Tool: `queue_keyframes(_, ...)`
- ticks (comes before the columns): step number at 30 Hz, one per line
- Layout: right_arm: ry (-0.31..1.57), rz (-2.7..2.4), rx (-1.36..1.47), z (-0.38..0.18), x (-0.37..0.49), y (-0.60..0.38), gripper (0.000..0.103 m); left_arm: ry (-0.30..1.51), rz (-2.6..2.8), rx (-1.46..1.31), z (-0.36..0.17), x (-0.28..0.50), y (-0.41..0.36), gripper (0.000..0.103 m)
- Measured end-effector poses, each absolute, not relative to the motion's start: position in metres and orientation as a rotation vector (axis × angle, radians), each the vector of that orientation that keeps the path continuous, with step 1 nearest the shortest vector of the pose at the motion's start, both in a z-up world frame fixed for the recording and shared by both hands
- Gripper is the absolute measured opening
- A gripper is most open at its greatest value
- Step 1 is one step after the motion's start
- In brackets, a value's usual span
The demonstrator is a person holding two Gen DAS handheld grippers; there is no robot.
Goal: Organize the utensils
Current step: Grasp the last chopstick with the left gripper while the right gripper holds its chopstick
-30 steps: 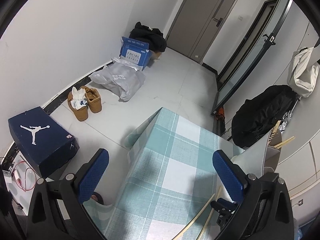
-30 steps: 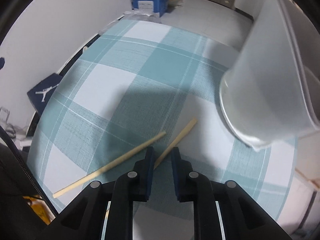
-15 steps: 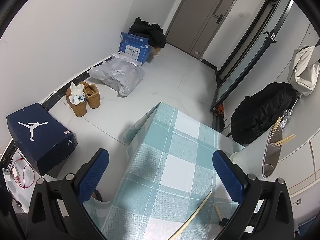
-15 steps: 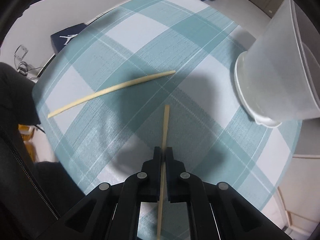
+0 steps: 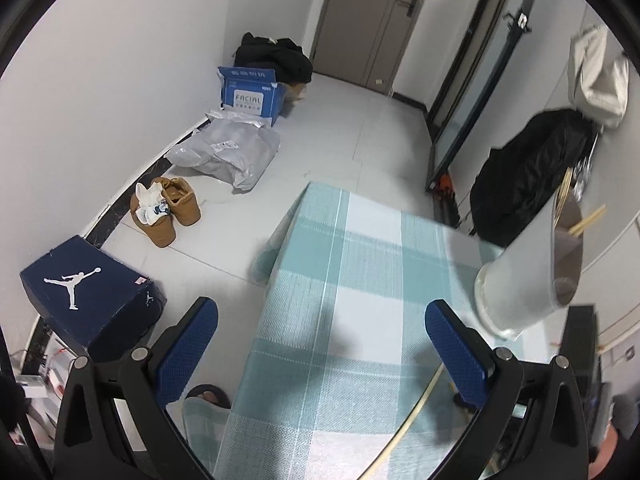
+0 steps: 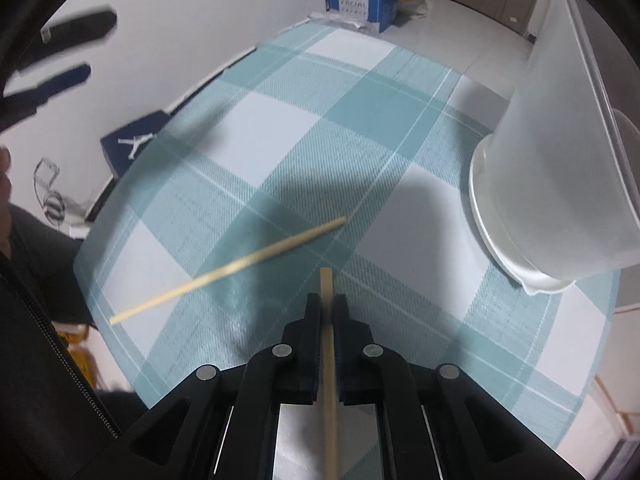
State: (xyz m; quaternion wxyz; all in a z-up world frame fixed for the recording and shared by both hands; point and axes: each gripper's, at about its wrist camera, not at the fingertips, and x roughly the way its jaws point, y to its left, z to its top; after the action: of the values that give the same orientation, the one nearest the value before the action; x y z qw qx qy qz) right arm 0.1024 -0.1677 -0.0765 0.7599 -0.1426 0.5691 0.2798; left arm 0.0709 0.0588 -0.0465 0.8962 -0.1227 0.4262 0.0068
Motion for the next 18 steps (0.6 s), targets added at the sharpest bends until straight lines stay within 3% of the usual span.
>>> queue_keyframes(7, 1.216, 0.598, -0.144, -0.077, 0.101, -0.199, 0.005, 0.967, -0.042, -0.154, -0.06, 0.074, 0.033, 0.102)
queue_keyframes(18, 1.171, 0.634, -0.258, -0.083, 0.097, -0.177, 0.009, 1.008, 0.024, -0.123, -0.068, 0.075, 0.032, 0.102)
